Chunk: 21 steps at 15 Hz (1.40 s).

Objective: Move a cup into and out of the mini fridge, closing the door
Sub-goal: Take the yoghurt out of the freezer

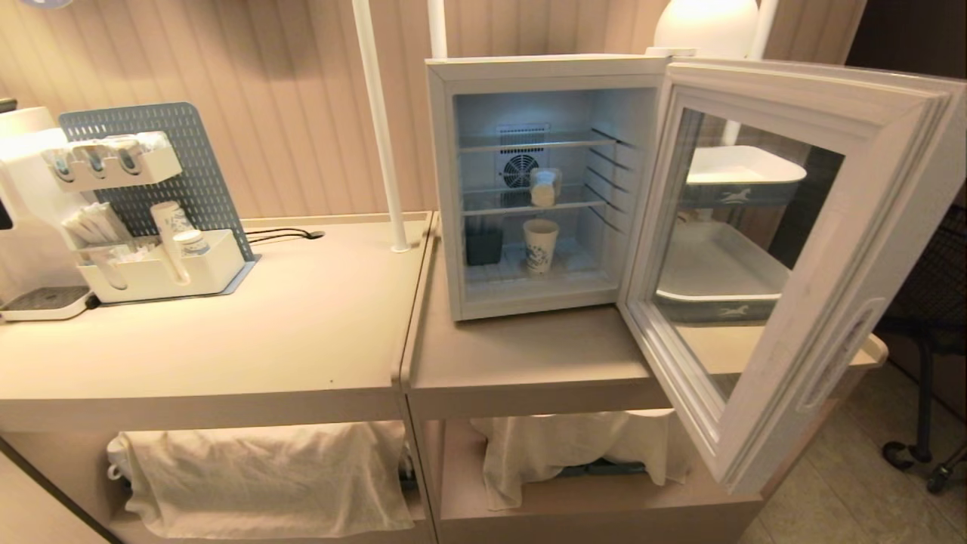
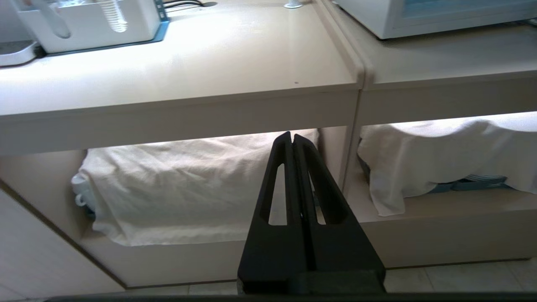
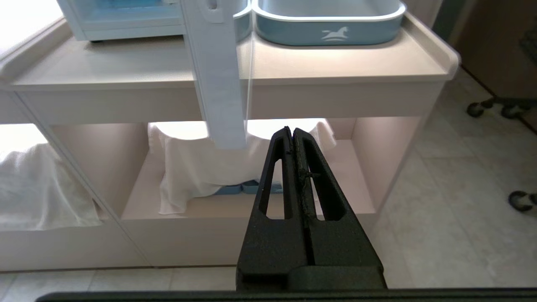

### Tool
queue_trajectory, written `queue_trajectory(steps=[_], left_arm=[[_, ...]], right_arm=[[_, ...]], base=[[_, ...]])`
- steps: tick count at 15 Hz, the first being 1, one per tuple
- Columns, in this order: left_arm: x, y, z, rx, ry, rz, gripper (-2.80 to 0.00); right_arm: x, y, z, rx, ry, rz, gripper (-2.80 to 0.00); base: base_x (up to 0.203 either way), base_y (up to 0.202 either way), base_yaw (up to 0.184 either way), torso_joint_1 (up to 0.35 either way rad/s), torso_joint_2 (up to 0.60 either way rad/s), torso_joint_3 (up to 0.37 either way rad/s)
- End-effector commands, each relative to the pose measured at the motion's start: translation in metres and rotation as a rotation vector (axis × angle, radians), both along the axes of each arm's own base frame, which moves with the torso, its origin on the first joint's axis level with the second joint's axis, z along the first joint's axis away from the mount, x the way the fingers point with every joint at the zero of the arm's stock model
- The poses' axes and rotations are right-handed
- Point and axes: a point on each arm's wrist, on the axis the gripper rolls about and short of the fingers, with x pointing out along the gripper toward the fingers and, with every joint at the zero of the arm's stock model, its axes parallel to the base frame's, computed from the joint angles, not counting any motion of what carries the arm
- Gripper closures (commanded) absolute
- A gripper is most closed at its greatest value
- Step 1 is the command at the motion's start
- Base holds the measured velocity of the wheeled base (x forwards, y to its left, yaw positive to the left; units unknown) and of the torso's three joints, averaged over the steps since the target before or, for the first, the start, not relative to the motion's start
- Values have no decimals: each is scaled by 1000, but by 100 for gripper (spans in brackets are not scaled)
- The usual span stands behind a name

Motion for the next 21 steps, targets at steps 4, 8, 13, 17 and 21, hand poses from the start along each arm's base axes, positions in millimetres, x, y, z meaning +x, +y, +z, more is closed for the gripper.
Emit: queue_trajectory(steps=[4, 8, 13, 17, 21], left_arm=[[0, 0, 0, 1, 2, -1, 0], [0, 0, 0, 1, 2, 1, 0], [0, 0, 0, 1, 2, 0, 0], [0, 0, 0, 8, 5, -10, 0], [0, 0, 0, 4, 4, -6, 0]], right_arm=[[0, 0, 0, -1, 1, 1, 0], [0, 0, 0, -1, 1, -2, 0], [0, 0, 0, -1, 1, 1, 0], [0, 0, 0, -1, 1, 1, 0], [0, 0, 0, -2, 1, 1, 0]], base=[[0, 190, 2, 3, 3, 4], [0, 190, 2, 2, 2, 3], [0, 191, 1, 2, 3, 4], [0, 93, 1, 2, 5, 3], [84, 3, 2, 2, -1, 0]])
